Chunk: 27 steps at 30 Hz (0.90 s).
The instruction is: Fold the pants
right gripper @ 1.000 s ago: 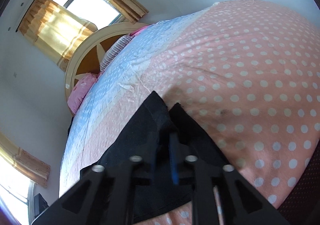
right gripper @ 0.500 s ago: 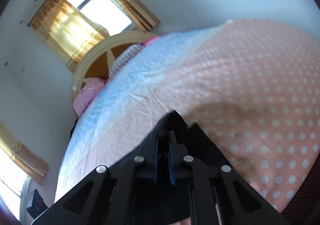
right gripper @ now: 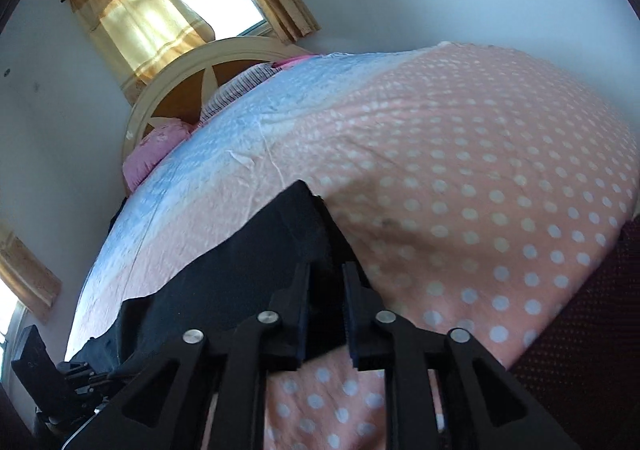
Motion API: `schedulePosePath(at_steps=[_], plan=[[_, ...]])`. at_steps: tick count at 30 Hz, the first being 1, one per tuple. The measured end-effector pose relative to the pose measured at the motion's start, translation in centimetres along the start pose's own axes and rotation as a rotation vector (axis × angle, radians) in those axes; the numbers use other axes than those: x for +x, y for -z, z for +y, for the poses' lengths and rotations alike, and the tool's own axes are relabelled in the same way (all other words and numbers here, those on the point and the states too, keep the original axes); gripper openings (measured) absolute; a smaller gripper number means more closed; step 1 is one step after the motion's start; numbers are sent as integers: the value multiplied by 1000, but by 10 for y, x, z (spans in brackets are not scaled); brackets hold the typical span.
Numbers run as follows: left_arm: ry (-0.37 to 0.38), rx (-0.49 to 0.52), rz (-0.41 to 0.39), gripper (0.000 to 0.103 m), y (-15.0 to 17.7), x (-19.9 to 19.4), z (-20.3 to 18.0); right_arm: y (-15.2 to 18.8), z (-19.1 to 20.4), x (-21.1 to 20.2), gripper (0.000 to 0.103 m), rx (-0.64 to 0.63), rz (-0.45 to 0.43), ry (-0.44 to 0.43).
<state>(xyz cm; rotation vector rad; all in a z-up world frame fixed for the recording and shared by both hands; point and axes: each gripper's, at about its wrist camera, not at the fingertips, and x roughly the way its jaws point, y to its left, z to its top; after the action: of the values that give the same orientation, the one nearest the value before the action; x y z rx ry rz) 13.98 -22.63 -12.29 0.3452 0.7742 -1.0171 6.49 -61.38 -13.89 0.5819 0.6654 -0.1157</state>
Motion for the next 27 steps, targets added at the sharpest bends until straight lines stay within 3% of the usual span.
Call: schedulePosePath(at_steps=[2, 5, 8, 9, 11, 16, 19, 21, 27], plan=[[3, -7, 8, 5, 3, 2, 0, 1, -13, 0, 47, 41, -1, 15], [3, -16, 6, 5, 3, 2, 0, 2, -29, -2, 50, 142, 27, -35], [3, -15, 0, 5, 5, -1, 1, 8, -29, 1, 50, 146, 73, -51], [5, -16, 0, 5, 5, -1, 1, 11, -28, 3, 49, 142, 82, -56], [7, -19, -1, 5, 5, 0, 1, 12, -20, 4, 25, 110, 76, -26], [11, -27, -5, 5, 5, -2, 4, 8, -15, -2, 24, 89, 42, -11], [12, -20, -1, 5, 6, -1, 3, 11, -14, 4, 12, 53, 70, 33], [13, -21, 6, 5, 6, 3, 2, 12, -14, 6, 12, 49, 72, 55], [3, -10, 12, 5, 7, 7, -1, 6, -21, -4, 15, 86, 45, -2]])
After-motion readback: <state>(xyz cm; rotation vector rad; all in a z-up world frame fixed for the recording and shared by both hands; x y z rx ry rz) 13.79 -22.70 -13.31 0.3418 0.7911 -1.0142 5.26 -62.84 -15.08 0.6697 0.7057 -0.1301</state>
